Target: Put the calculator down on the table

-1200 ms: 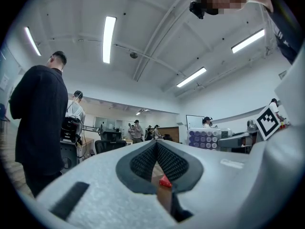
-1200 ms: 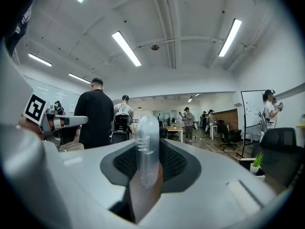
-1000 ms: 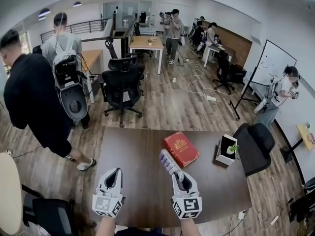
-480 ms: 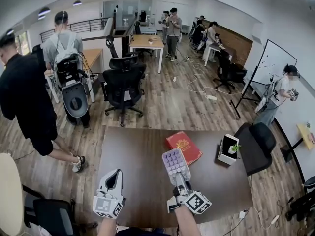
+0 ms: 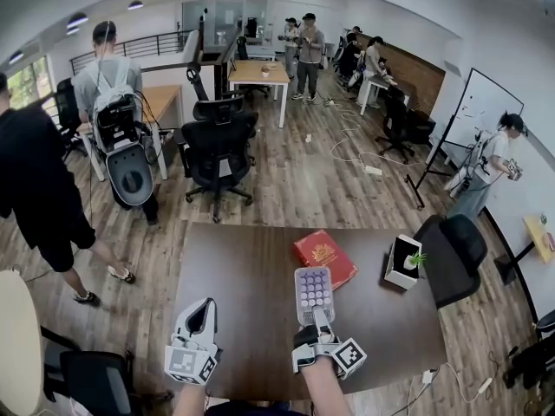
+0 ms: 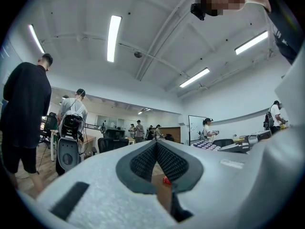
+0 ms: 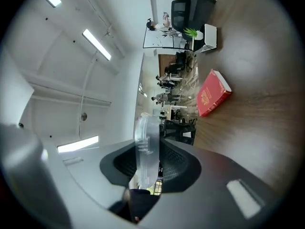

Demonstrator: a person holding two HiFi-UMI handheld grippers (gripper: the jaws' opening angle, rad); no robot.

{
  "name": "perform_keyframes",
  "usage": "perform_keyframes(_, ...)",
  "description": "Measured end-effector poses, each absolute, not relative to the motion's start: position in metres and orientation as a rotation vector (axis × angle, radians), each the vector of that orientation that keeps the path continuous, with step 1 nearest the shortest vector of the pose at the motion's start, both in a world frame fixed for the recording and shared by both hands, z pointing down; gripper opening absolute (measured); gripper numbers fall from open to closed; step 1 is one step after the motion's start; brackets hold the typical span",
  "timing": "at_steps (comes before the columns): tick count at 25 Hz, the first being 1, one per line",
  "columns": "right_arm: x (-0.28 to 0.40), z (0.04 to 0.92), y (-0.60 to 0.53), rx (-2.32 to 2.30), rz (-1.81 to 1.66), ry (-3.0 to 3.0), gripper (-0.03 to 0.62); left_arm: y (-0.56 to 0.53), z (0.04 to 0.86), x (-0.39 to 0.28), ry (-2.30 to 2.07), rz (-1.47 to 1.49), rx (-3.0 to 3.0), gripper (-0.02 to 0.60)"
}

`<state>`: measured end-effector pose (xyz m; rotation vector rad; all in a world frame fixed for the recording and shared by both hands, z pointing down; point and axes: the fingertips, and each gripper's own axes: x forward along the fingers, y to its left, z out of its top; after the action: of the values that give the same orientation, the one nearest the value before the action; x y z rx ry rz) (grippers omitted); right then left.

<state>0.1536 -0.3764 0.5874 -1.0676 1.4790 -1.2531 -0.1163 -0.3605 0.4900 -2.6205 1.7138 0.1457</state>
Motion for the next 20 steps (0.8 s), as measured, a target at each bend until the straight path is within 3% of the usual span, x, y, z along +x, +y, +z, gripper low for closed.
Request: perform_keyframes(20,0.118,0.836,-0.374,-1.314,-1.543,1.309,0.117,-0.363,0.491,-0.135,1.724,0.139,-2.607,-0.005)
